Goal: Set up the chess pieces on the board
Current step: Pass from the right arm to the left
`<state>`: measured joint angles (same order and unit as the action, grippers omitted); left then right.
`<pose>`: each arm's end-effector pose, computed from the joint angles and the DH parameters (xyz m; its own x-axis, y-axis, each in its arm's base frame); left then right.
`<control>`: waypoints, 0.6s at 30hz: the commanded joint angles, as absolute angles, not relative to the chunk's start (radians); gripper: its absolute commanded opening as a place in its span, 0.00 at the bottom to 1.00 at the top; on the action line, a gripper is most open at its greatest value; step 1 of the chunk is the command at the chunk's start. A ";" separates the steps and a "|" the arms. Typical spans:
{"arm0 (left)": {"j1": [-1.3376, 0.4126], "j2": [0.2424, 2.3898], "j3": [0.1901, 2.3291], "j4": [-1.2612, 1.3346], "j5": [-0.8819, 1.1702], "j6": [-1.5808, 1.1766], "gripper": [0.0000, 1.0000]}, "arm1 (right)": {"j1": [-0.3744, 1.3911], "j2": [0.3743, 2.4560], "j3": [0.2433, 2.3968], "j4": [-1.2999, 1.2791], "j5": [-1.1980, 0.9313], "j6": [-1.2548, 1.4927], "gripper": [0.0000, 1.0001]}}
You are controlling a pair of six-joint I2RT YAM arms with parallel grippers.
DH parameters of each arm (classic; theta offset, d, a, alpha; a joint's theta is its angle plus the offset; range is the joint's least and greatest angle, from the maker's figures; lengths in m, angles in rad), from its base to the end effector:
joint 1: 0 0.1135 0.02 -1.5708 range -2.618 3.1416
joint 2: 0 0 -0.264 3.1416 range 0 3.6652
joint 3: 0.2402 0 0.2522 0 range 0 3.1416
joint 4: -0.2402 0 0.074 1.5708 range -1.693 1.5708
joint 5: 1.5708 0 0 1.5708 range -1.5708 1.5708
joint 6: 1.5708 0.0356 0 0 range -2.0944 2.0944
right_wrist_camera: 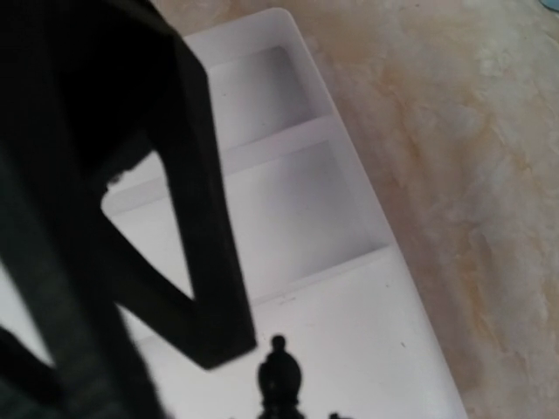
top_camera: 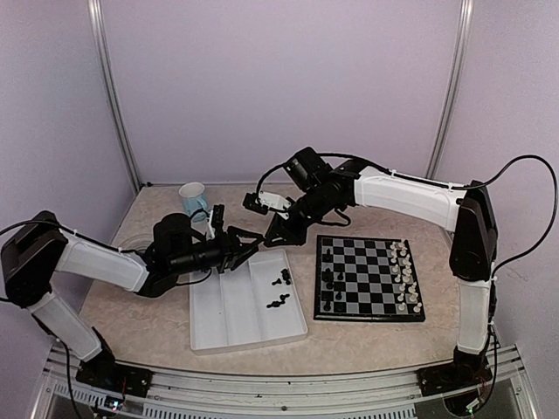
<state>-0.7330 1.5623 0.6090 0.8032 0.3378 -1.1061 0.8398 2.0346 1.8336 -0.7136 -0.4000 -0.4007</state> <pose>0.2261 -0.2195 0.1964 -0.8319 -0.3860 -0.3988 0.2927 0.3054 -0.9061 0.2936 0.3482 0.2749 -0.1577 -0.7140 -0.6821 -0.9838 0.1733 0.0461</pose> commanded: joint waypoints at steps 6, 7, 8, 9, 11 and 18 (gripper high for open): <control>-0.735 1.604 0.623 0.912 0.376 -1.142 0.39 | 0.867 1.993 1.808 -0.713 -0.437 -0.414 0.04; -0.734 1.605 0.623 0.917 0.379 -1.144 0.37 | 0.868 1.992 1.805 -0.713 -0.438 -0.414 0.04; -0.733 1.610 0.624 0.921 0.382 -1.145 0.35 | 0.871 1.990 1.802 -0.714 -0.439 -0.415 0.04; -0.732 1.613 0.624 0.924 0.384 -1.147 0.34 | 0.872 1.990 1.800 -0.713 -0.439 -0.416 0.04; -0.731 1.618 0.623 0.935 0.387 -1.150 0.32 | 0.875 1.988 1.796 -0.713 -0.442 -0.417 0.04; -0.729 1.638 0.616 0.969 0.396 -1.162 0.24 | 0.880 1.988 1.793 -0.716 -0.446 -0.417 0.04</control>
<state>-0.7307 1.6245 0.6090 0.8890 0.3714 -1.1587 0.8577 2.0197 1.8030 -0.7128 -0.4156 -0.4068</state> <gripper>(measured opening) 0.251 0.166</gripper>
